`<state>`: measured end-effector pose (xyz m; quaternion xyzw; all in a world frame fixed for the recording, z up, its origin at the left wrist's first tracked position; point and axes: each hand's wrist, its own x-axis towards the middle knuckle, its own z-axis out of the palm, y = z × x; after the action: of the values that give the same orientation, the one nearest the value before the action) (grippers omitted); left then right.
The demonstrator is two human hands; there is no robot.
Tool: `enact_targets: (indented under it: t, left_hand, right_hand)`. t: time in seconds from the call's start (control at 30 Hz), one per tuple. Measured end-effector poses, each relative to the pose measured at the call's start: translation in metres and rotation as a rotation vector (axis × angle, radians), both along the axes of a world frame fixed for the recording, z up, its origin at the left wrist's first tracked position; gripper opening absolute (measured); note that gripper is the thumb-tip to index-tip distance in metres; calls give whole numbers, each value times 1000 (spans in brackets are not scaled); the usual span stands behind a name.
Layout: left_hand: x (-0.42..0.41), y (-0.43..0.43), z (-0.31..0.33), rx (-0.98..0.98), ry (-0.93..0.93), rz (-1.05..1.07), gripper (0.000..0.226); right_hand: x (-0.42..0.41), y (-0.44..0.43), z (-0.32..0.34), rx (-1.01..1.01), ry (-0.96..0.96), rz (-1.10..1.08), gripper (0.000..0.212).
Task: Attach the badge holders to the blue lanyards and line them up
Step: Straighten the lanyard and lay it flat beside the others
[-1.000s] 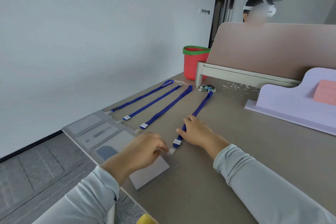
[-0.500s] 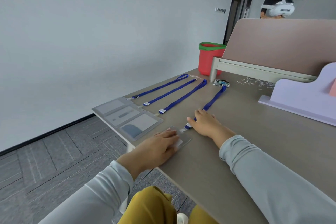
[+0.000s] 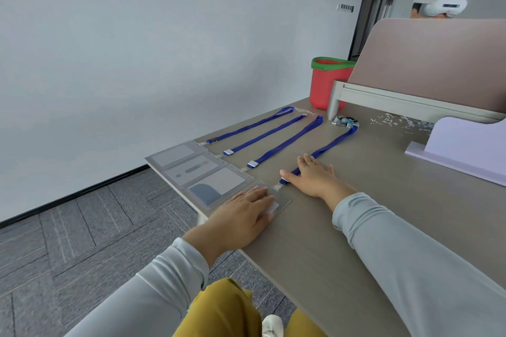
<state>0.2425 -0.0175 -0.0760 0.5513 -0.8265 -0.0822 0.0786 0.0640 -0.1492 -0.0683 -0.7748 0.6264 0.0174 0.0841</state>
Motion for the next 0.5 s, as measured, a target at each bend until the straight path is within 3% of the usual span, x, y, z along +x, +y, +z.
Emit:
enact_targets:
  t: [0.5]
  left_hand:
    - [7,2,8,62,-52,-12,53]
  right_hand:
    - [1,-4,-2,-27,6,19,91]
